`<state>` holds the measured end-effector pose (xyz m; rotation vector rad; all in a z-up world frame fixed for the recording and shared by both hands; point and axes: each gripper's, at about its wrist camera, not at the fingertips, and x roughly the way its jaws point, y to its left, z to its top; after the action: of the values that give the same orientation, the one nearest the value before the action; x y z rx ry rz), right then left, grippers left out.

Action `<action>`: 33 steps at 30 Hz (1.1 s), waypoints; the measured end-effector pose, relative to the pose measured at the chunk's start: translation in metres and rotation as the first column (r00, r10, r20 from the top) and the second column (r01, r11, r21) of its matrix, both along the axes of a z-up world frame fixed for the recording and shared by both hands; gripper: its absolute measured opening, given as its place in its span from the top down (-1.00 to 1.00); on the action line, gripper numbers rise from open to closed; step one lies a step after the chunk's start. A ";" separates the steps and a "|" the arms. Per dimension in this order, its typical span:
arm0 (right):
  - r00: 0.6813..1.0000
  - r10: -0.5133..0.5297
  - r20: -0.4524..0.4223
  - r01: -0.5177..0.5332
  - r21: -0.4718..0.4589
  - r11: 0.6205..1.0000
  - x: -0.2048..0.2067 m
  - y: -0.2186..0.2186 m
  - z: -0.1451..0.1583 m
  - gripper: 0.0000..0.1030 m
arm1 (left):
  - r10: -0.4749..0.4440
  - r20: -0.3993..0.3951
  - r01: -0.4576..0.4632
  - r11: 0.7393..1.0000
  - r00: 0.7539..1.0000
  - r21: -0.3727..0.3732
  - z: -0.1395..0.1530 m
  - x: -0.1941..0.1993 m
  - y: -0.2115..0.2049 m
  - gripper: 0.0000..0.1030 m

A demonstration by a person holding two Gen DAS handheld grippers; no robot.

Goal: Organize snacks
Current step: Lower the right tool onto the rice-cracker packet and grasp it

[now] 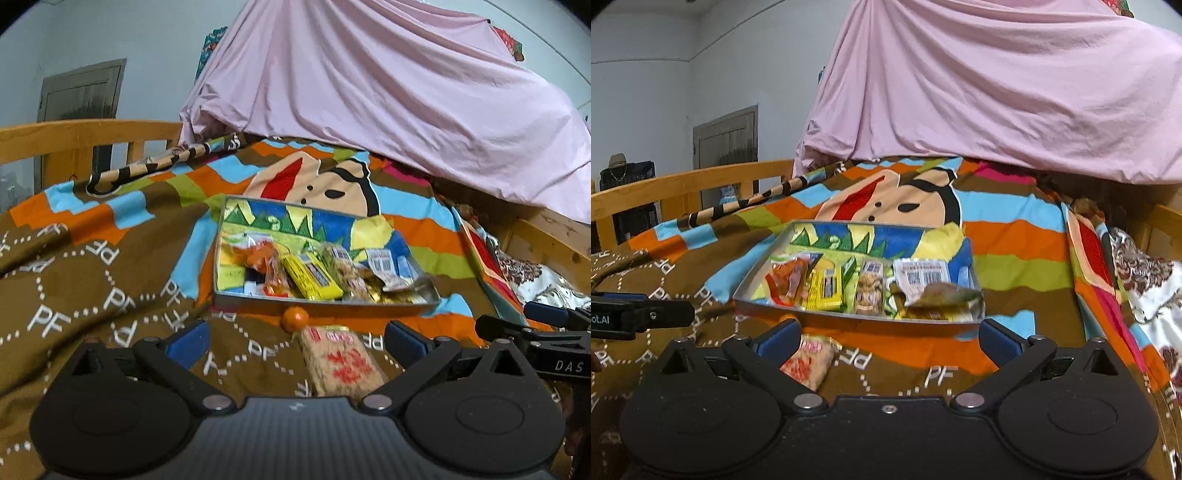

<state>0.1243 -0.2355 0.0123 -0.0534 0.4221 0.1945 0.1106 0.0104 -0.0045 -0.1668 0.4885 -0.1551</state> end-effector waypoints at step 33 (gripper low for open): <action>0.983 0.041 -0.178 -0.040 0.009 0.999 -0.035 0.010 -0.038 -0.99 | -0.016 -0.171 0.037 0.992 0.985 0.123 -0.015 -0.035 0.008 -0.99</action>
<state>0.0889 -0.2250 -0.0252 -0.0396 0.5991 0.2418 0.0753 0.0188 -0.0190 -0.0503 0.6686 -0.1366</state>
